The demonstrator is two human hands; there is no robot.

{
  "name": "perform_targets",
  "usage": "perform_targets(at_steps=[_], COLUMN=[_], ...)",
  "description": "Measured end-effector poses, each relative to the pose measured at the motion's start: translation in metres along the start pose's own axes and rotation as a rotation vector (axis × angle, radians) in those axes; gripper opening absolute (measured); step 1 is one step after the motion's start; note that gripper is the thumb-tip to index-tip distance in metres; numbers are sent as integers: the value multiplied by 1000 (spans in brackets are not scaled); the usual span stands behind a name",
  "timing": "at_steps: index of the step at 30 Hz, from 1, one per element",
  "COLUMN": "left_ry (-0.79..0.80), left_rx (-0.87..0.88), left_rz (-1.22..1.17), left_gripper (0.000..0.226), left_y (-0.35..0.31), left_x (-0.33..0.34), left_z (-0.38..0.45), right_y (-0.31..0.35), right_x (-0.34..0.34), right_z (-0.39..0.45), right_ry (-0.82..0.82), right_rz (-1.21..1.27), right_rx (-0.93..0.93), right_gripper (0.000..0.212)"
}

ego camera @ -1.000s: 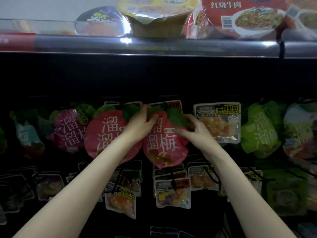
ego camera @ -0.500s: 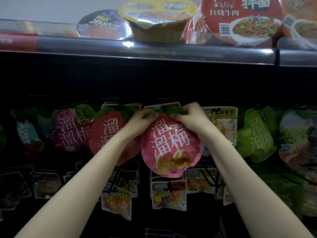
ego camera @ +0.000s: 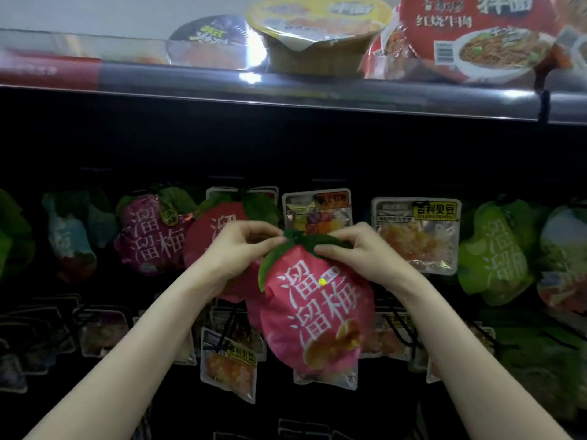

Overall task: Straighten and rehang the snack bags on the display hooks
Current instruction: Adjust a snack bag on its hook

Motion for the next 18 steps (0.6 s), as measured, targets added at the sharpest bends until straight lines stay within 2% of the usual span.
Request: perform_targets(at_steps=[5, 10, 15, 18], left_ry=[-149, -327, -368, -331], left_rx=[53, 21, -24, -44], left_rz=[185, 5, -87, -95], left_gripper=[14, 10, 5, 14], left_y=[7, 8, 5, 5], left_x=[-35, -63, -62, -62], left_z=[-3, 9, 27, 33], right_y=[2, 6, 2, 6], right_x=[29, 35, 36, 34], right_z=[21, 33, 33, 36], right_ry=[-97, -312, -193, -230], right_rz=[57, 101, -16, -51], right_rx=[-105, -116, -120, -138], right_gripper=[14, 16, 20, 24])
Point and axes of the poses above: each hand's wrist, its own z-axis towards the middle knuckle, its own x-axis out of the palm, y = z × x, the point moved 3 cm from there along z, towards the middle knuckle, and after that the axes turned 5 degrees about z, right-handed, at the moved point
